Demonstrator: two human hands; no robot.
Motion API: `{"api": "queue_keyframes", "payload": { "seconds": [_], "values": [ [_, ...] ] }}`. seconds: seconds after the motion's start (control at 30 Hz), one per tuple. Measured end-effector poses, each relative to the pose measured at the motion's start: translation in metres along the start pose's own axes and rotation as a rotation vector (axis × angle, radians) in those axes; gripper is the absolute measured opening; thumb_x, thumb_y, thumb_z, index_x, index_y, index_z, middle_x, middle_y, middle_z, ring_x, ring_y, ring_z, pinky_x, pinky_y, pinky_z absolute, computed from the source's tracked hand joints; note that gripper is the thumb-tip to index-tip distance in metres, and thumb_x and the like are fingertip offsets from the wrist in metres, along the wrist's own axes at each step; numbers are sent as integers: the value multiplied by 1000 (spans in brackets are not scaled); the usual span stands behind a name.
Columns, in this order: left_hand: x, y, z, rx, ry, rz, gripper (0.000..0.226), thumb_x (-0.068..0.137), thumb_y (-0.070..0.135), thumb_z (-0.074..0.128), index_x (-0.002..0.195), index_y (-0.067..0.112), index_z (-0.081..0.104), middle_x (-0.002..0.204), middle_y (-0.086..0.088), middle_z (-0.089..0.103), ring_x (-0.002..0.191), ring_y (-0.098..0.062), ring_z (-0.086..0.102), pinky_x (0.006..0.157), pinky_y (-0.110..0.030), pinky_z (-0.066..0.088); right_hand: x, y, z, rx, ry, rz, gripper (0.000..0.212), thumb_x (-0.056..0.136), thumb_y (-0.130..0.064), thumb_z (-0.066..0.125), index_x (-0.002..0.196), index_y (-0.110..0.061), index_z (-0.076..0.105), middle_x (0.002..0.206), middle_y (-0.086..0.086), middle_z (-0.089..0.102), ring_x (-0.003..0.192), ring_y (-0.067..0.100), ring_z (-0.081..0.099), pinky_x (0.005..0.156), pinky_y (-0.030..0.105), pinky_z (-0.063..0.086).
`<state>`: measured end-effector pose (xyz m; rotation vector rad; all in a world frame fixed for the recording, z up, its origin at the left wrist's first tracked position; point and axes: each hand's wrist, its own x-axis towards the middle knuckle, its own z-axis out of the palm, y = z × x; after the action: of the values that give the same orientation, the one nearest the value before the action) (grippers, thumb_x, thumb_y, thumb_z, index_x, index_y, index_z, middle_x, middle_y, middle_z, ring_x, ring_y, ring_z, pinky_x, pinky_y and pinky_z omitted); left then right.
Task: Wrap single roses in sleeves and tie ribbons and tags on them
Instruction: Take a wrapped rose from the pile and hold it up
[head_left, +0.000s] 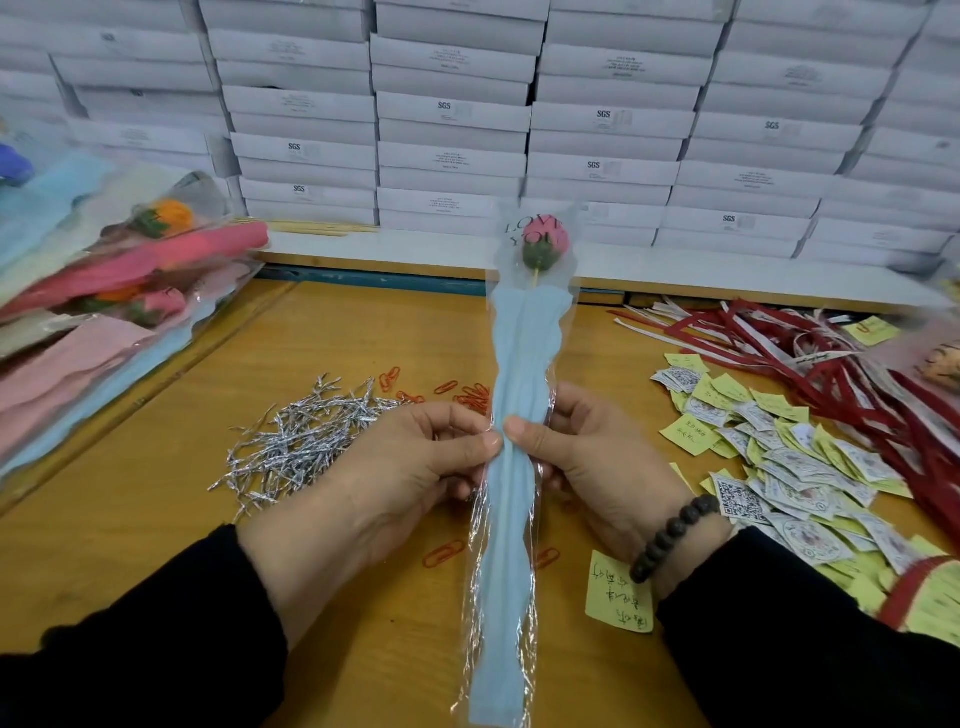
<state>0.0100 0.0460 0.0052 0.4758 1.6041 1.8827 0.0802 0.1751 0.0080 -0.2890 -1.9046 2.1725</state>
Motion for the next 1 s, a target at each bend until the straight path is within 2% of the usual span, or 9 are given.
{"api": "queue_keyframes", "payload": {
  "seconds": [0.17, 0.23, 0.37, 0.43, 0.53, 0.7, 0.87, 1.0],
  "values": [
    [-1, 1, 1, 26, 20, -9, 12, 58, 7, 68, 68, 2, 64, 51, -7, 58, 41, -9, 51, 39, -15, 39, -2, -2, 1, 94, -34, 5, 19, 83, 5, 60, 102, -1, 59, 64, -2, 65, 38, 1, 53, 38, 9, 39],
    [-1, 1, 0, 70, 34, 6, 3, 63, 5, 69, 65, 4, 67, 50, -6, 59, 41, -8, 51, 39, -15, 37, -2, -2, 1, 123, -49, 10, 24, 84, 7, 58, 107, 4, 57, 61, -2, 65, 37, 1, 53, 38, 10, 40],
    [-2, 3, -1, 139, 18, 48, 7, 76, 2, 65, 70, 2, 69, 47, -3, 59, 40, -6, 50, 40, -13, 37, -3, -4, 1, 124, -69, 10, 22, 85, 8, 56, 107, 6, 55, 54, -6, 63, 36, 1, 52, 37, 9, 39],
    [-5, 6, 0, 149, -14, 64, 13, 74, 11, 67, 65, 2, 69, 47, -3, 60, 40, -5, 50, 40, -12, 38, -3, -5, 0, 113, -68, 4, 21, 85, 7, 56, 105, 5, 55, 52, -6, 62, 35, 0, 52, 36, 8, 38],
    [-8, 9, 2, 184, -34, 86, 16, 61, 24, 71, 59, 8, 69, 48, -3, 60, 39, -6, 50, 40, -13, 39, -4, -4, -1, 90, -58, 2, 20, 85, 6, 57, 105, 3, 55, 52, -7, 62, 36, -1, 52, 36, 8, 38],
    [-6, 7, 1, 301, -17, 91, 7, 73, 8, 71, 68, 5, 67, 49, -4, 59, 41, -10, 47, 41, -14, 40, -2, 1, 0, 34, -11, 7, 17, 83, 1, 63, 98, -3, 60, 61, -6, 64, 39, -1, 53, 38, 9, 39],
    [-7, 6, 5, 247, -4, 86, 8, 78, -3, 66, 71, 0, 61, 52, -10, 54, 39, -8, 51, 40, -16, 44, -1, 3, -1, -18, 8, -1, 16, 82, -2, 65, 98, -5, 62, 65, -4, 65, 39, -1, 53, 38, 9, 39],
    [-6, 6, 5, 188, 11, 82, 16, 79, -7, 63, 67, 2, 60, 59, -15, 56, 41, -11, 51, 41, -17, 45, 0, 2, -4, -139, 11, 2, 8, 88, -20, 61, 87, -13, 64, 48, -7, 54, 36, 1, 42, 37, 11, 33]
  ]
}}
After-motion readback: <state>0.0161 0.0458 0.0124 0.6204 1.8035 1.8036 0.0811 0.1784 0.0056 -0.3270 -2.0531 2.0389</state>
